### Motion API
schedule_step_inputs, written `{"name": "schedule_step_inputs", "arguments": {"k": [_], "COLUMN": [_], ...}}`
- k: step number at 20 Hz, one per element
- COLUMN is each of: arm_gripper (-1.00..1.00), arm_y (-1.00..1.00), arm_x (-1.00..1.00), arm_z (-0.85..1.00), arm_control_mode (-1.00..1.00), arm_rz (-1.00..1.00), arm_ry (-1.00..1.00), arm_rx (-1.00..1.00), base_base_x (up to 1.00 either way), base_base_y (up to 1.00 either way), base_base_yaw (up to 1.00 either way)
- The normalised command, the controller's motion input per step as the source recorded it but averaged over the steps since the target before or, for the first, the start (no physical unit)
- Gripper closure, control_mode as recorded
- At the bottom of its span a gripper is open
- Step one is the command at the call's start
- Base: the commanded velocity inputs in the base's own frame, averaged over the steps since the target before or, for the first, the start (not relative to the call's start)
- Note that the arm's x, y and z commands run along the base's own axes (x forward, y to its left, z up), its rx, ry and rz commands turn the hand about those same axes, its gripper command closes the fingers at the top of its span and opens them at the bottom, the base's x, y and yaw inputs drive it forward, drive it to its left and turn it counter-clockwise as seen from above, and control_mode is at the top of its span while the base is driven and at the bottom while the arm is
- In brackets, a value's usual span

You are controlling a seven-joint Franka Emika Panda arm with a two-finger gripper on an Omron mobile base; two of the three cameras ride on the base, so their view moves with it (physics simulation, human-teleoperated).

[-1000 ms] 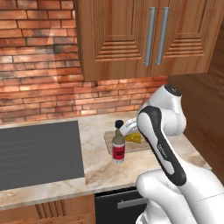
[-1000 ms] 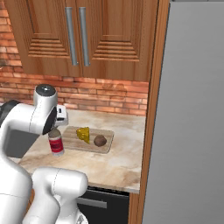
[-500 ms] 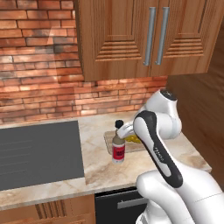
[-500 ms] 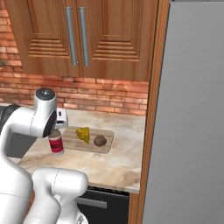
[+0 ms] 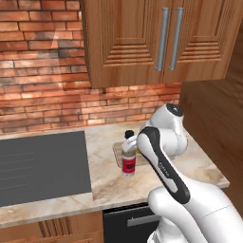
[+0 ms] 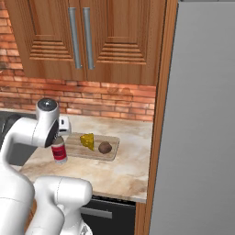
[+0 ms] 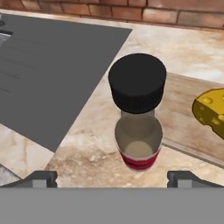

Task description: Retrieve the reheated potato from the microwave, then place the potato, cheese, and condiment on the cutting board.

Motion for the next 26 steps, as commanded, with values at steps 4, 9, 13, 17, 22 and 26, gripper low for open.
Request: {"name": "schedule_step_inputs", "arguments": {"k": [4,9,13,17,22,26], "arm_gripper": [-1.0,-1.0,-1.0,-1.0,-1.0,-1.0], "arm_y": [0.0,0.0,0.0,0.01,0.0,0.01], "arm_x": [0.2,0.21,0.24,0.26,0.22,0.16], "arm_z": [-0.16,-0.08,-0.01,-0.01,-0.03,-0.09], "arm_control_mode": [-1.0,-1.0,-1.0,-1.0,-1.0,-1.0], "arm_rz": [-0.06,-0.07,-0.06,-0.04,-0.03,-0.02], "arm_ry": [-0.01,0.0,0.0,0.0,0.0,0.0], "arm_rx": [0.0,0.0,0.0,0.0,0.0,0.0], "base_base_x": [0.0,0.0,0.0,0.0,0.0,0.0], "base_base_y": [0.0,0.0,0.0,0.0,0.0,0.0], "base_base_yaw": [0.0,0.0,0.0,0.0,0.0,0.0]}}
